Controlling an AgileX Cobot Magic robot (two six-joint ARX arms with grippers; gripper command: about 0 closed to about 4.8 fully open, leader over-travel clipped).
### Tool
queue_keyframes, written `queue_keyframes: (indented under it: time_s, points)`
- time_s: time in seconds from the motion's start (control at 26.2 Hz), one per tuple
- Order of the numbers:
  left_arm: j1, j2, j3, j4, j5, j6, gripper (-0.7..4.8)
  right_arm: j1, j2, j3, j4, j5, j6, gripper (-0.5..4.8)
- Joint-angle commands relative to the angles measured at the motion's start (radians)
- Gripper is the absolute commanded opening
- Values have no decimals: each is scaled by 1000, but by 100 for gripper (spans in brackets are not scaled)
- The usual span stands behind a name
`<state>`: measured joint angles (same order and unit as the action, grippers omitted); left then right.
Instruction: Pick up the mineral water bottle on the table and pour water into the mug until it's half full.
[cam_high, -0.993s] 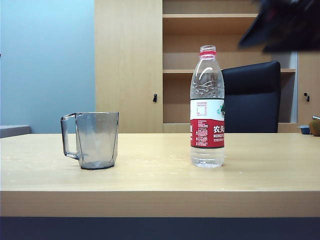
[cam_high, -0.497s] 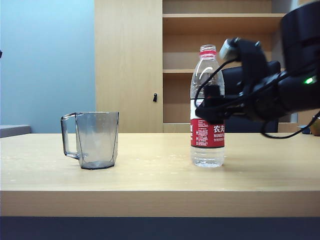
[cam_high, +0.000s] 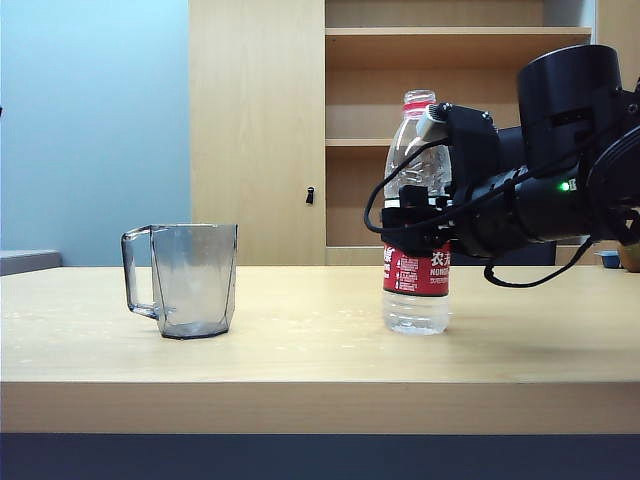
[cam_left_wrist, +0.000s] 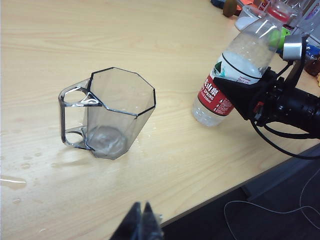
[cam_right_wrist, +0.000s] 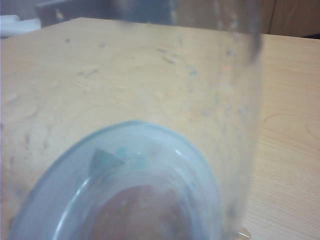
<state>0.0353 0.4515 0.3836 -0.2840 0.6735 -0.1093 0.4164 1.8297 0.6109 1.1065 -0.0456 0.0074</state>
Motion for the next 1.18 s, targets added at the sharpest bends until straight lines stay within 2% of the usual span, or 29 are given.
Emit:
queue_keyframes:
  time_s: [0.04,0.19,0.34,0.38,0.46,0.61,0.76,1.18]
  points:
    - [0,-1,3,8,6,-3,-2,2,-43,12,-65,-1,-66,237]
    - [0,-1,3,8,3,-3,-2,6,-137,87,-365,16,-240,238]
    - [0,-1,3,8,3,-3,-2,50,-196,248,-756,142,-470,238]
    - [0,-1,3,8,3,-3,-2,84,-196,330,-879,190,-588,239]
    - [0,-1,3,8,2,-3,-2,136,-190,418,-958,253,-693,239]
    - [0,-1,3,9,2,-3,-2,196,-153,528,-1046,398,-801,243]
    - [0,-2,3,8,1,-3,-2,238,-87,639,-1136,489,-885,243]
    - [0,-2,3,8,0,-3,-2,314,16,727,-1158,734,-1197,243]
